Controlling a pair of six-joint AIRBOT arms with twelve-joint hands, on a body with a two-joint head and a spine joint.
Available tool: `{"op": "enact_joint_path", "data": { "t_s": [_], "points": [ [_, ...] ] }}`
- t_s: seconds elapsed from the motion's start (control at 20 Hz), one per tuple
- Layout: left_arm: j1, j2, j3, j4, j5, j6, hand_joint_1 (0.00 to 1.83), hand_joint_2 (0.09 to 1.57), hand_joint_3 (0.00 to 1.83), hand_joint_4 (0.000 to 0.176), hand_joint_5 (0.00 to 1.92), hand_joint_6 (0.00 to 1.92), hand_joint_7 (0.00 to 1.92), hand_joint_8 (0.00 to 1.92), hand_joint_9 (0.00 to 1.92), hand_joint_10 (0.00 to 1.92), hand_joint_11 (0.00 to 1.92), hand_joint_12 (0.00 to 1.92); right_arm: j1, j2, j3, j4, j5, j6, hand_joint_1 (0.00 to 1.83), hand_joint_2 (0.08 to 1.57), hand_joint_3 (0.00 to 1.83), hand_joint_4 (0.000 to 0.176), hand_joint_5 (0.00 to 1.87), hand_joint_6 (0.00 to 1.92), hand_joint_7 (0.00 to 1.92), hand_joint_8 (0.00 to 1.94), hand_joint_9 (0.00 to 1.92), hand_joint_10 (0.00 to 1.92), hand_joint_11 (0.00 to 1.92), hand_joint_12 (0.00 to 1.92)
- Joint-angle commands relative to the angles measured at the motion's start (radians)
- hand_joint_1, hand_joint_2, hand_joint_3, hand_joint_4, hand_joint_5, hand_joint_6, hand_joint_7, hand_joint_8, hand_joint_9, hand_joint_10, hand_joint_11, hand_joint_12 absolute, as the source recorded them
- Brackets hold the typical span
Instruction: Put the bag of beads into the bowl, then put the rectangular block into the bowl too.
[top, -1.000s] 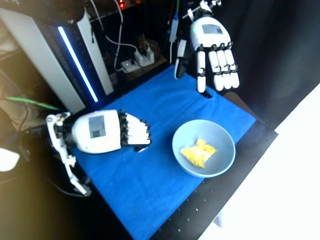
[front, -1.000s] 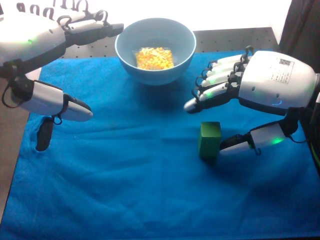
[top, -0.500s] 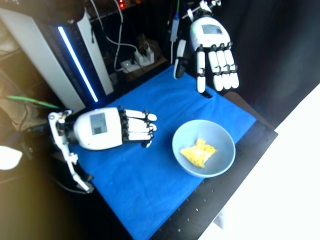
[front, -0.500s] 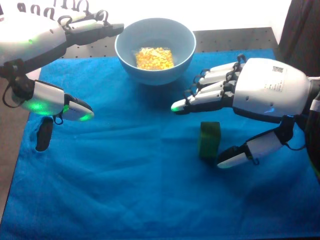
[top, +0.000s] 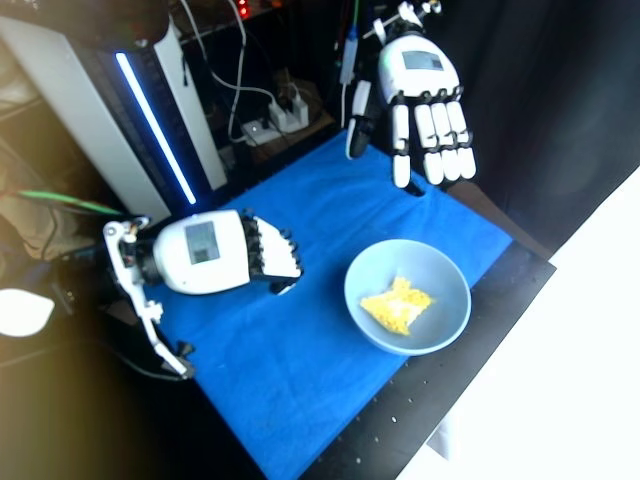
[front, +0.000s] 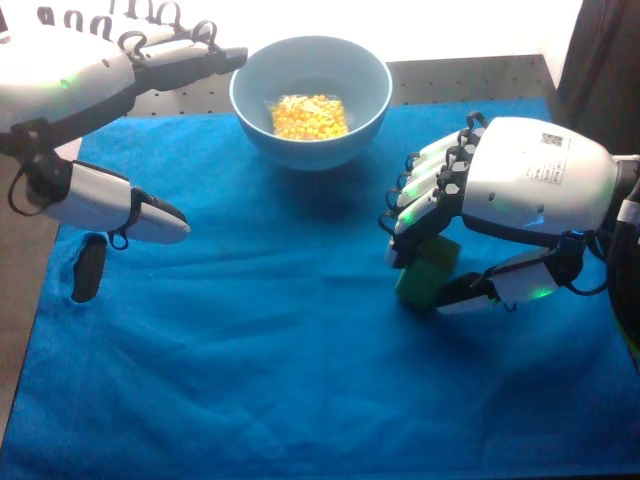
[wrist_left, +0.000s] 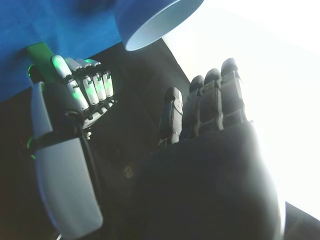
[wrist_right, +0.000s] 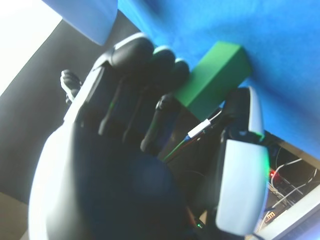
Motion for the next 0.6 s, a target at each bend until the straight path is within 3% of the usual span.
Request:
{"op": "enact_joint_path", "data": {
  "t_s": [0.0, 0.15, 0.2, 0.25, 0.3, 0.35, 0.4, 0.45, 0.5, 0.55],
  "points": [
    [-0.009, -0.001, 0.002, -0.009, -0.121, -0.002, 0.85, 0.89, 0.0, 0.161, 0.09, 0.0, 0.02, 0.0, 0.0, 0.0, 0.0, 0.0, 0.015, -0.001, 0.003, 0.048, 0.096, -0.003, 1.17, 1.07, 0.0, 0.0, 1.05, 0.86, 0.9, 1.17, 0.86, 1.42, 0.76, 1.72],
    [-0.009, -0.001, 0.002, -0.009, -0.121, -0.002, 0.81, 0.89, 0.0, 0.153, 0.1, 0.0, 0.04, 0.01, 0.01, 0.0, 0.0, 0.0, 0.015, -0.001, 0.005, 0.053, 0.096, -0.003, 1.18, 1.07, 0.0, 0.0, 1.06, 0.84, 0.92, 1.09, 0.9, 1.33, 0.83, 1.58],
    [-0.009, -0.001, 0.002, -0.009, -0.121, -0.002, 0.82, 0.89, 0.0, 0.14, 0.1, 0.0, 0.03, 0.0, 0.0, 0.0, 0.0, 0.0, 0.015, -0.001, 0.006, 0.055, 0.096, -0.003, 1.18, 1.05, 0.0, 0.0, 1.1, 0.78, 0.98, 1.12, 0.97, 1.42, 0.93, 1.7],
    [-0.009, -0.001, 0.002, -0.009, -0.121, -0.002, 0.82, 0.89, 0.0, 0.136, 0.09, 0.0, 0.02, 0.0, 0.0, 0.0, 0.0, 0.0, 0.015, -0.001, 0.008, 0.056, 0.096, -0.003, 1.19, 1.04, 0.0, 0.0, 1.13, 0.74, 1.01, 1.34, 1.03, 1.62, 1.0, 1.86],
    [-0.009, -0.001, 0.002, -0.009, -0.121, -0.002, 0.84, 0.89, 0.0, 0.135, 0.09, 0.0, 0.02, 0.0, 0.0, 0.0, 0.0, 0.0, 0.015, 0.0, 0.009, 0.057, 0.096, -0.003, 1.19, 1.04, 0.0, 0.0, 1.14, 0.72, 1.0, 1.43, 1.04, 1.67, 1.0, 1.91],
    [-0.009, -0.001, 0.002, -0.009, -0.121, -0.002, 0.83, 0.89, 0.0, 0.142, 0.09, 0.0, 0.02, 0.0, 0.0, 0.0, 0.0, 0.0, 0.015, 0.0, 0.01, 0.06, 0.096, -0.003, 1.19, 1.04, 0.0, 0.0, 1.13, 0.74, 1.04, 1.28, 1.07, 1.49, 0.97, 1.75],
    [-0.008, -0.001, 0.002, -0.009, -0.121, -0.002, 0.81, 0.89, 0.0, 0.16, 0.08, 0.0, 0.02, 0.0, 0.0, 0.0, 0.0, 0.0, 0.015, 0.001, 0.01, 0.061, 0.097, -0.003, 1.18, 1.04, 0.0, 0.0, 1.14, 0.73, 1.11, 1.26, 1.16, 1.54, 1.07, 1.78],
    [-0.008, -0.001, 0.002, -0.009, -0.12, -0.002, 0.82, 0.89, 0.0, 0.17, 0.08, 0.0, 0.0, 0.0, 0.0, 0.0, 0.0, 0.0, 0.016, 0.001, 0.01, 0.061, 0.107, -0.003, 1.19, 1.03, 0.0, 0.0, 1.16, 0.7, 1.15, 1.35, 1.23, 1.68, 1.2, 1.89],
    [-0.007, -0.001, 0.003, -0.009, -0.12, -0.002, 0.83, 0.89, 0.0, 0.164, 0.08, 0.0, 0.01, 0.0, 0.0, 0.0, 0.0, 0.0, 0.02, 0.001, 0.009, 0.061, 0.115, -0.003, 1.19, 1.02, 0.0, 0.0, 1.17, 0.68, 1.11, 1.52, 1.22, 1.8, 1.25, 1.91],
    [-0.006, -0.001, 0.003, -0.009, -0.121, -0.002, 0.81, 0.88, 0.0, 0.143, 0.09, 0.0, 0.02, 0.01, 0.0, 0.0, 0.0, 0.0, 0.031, 0.004, 0.004, 0.061, 0.122, -0.003, 1.19, 1.03, 0.0, 0.0, 1.16, 0.69, 1.07, 1.44, 1.2, 1.76, 1.23, 1.91]
  ]
}}
